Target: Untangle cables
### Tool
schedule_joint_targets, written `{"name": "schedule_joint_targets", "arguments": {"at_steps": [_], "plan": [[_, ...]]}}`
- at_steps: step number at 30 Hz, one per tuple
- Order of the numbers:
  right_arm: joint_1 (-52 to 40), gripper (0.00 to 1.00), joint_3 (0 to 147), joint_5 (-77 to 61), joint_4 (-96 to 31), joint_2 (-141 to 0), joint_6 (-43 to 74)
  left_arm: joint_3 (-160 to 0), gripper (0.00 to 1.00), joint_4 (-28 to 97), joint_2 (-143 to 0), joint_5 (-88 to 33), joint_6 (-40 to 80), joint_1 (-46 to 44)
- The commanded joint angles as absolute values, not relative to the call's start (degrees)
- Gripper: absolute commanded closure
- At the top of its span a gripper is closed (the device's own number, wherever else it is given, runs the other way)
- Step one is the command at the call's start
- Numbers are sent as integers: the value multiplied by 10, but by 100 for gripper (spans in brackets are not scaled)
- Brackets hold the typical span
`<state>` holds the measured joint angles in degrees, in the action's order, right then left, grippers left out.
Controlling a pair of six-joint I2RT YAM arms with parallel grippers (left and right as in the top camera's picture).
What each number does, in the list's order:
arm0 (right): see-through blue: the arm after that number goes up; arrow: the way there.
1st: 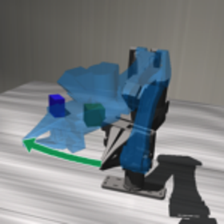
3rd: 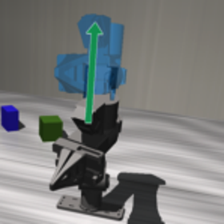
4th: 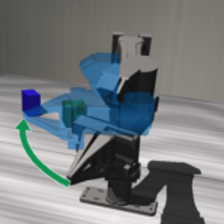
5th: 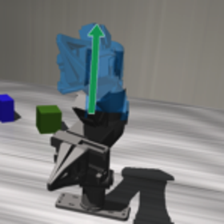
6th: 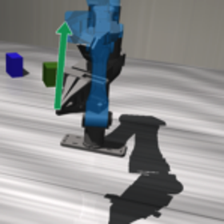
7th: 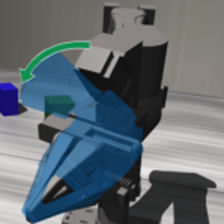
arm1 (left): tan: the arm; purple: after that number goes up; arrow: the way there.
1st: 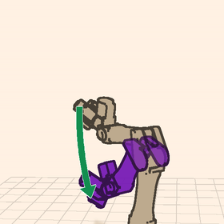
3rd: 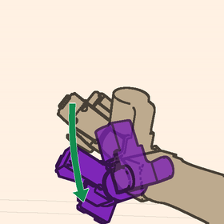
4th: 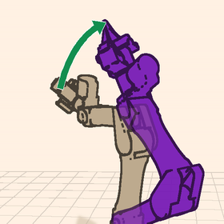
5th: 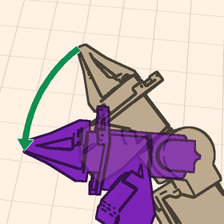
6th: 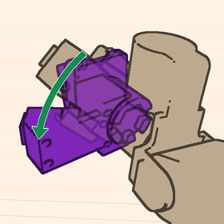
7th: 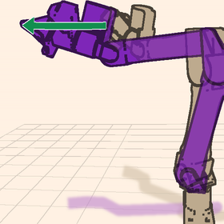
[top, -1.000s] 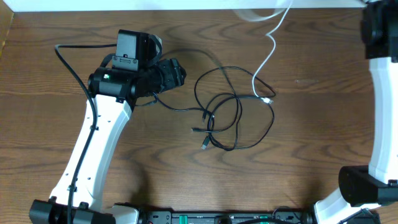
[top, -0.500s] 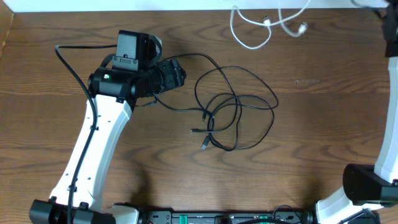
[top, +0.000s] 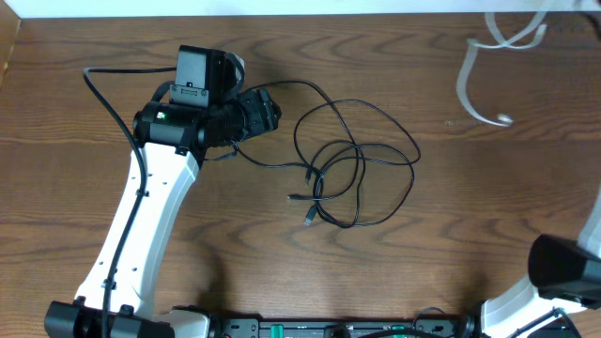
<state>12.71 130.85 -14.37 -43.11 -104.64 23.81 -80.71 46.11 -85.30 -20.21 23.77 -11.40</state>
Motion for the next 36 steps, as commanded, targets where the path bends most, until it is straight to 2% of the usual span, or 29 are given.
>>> {"name": "schedule_joint_targets", "arguments": {"at_steps": [1,14,22,23,25,26,27,28,29,36], "plan": [[181,99,1312,-77,-403,-1071,211,-809,30,462,-857,-196,236,-112],[298,99,1315,-27,-257,-1194,205,-809,30,460,-857,-196,236,-112],[310,99,1315,15,-193,-1325,178,-809,30,461,-857,-197,236,-112],[308,96,1315,8,-190,-1344,166,-809,30,463,-857,-196,236,-112],[304,88,1315,7,-194,-1369,146,-809,30,463,-857,-196,236,-112],[303,79,1315,8,-196,-1381,138,-809,30,462,-857,-196,236,-112],[302,49,1315,10,-207,-1399,135,-809,30,462,-857,-196,236,-112],[302,30,1315,10,-214,-1406,135,-809,30,462,-857,-196,236,-112],[303,1,1315,9,-229,-1412,144,-809,30,462,-857,-196,236,-112],[302,1,1315,-79,-295,-1360,154,-809,30,462,-857,-196,236,-112]]}}
